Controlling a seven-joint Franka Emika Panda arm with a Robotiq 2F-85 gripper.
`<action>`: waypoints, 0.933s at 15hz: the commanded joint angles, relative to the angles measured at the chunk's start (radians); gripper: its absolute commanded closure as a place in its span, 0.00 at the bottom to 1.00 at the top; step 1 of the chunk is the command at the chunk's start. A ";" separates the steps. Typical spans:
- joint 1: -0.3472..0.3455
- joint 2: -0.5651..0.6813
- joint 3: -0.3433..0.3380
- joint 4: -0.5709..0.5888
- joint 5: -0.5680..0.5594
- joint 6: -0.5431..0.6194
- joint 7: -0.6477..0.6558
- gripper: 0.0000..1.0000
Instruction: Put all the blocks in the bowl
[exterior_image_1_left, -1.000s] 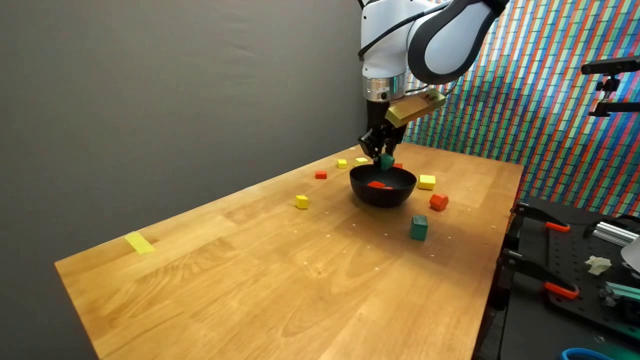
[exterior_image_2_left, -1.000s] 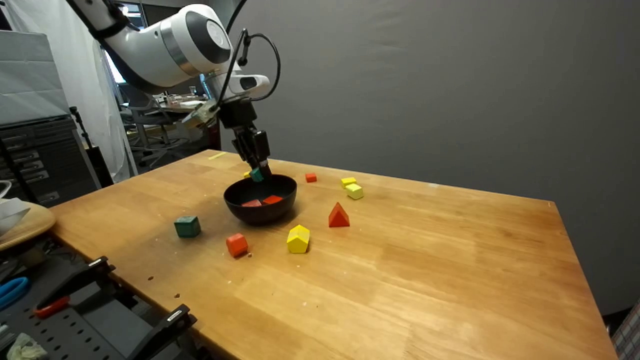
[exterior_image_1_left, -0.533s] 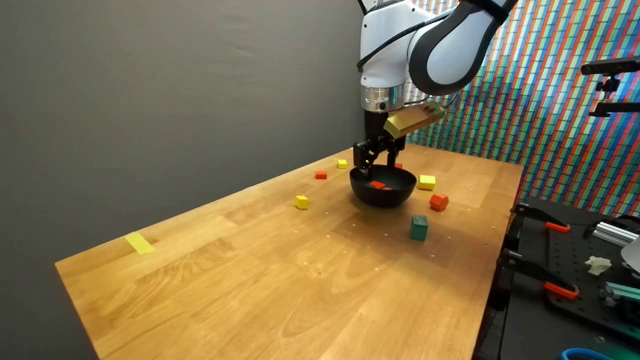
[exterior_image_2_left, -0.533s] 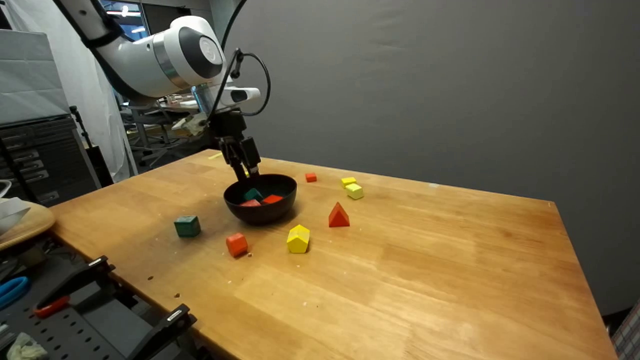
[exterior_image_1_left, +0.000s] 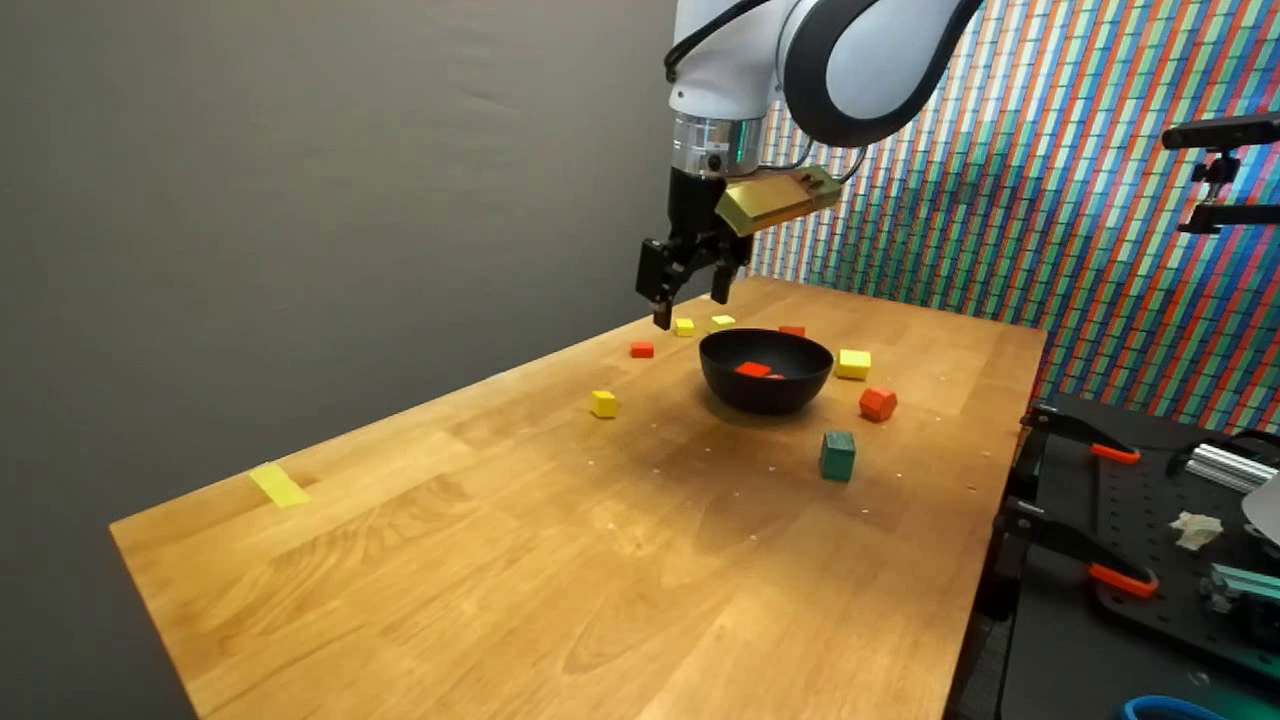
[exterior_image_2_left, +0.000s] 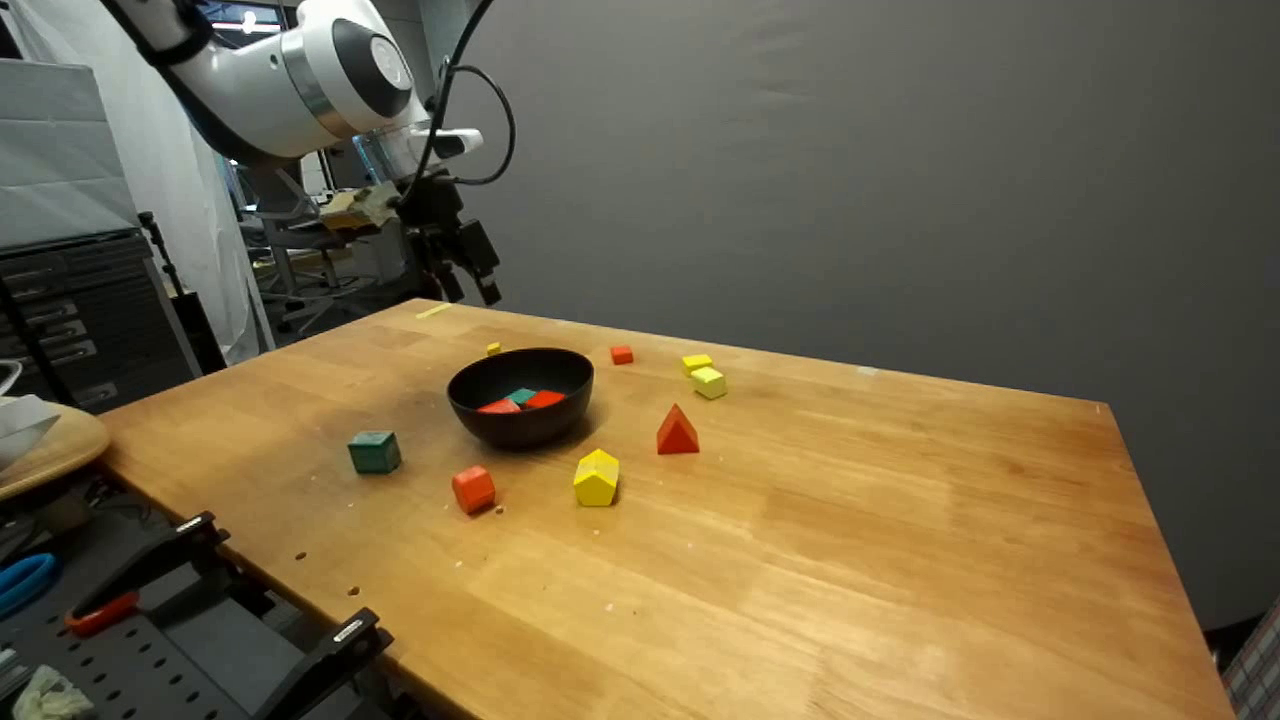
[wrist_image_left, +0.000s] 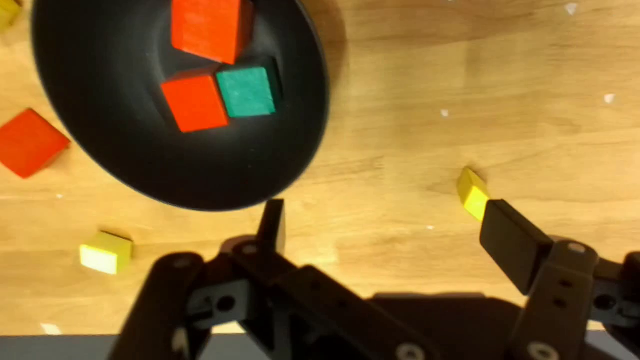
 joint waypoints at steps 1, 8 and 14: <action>-0.019 0.135 0.035 0.140 0.060 0.081 -0.118 0.00; -0.021 0.382 0.061 0.384 0.271 0.076 -0.347 0.00; 0.002 0.476 0.026 0.474 0.333 0.017 -0.405 0.58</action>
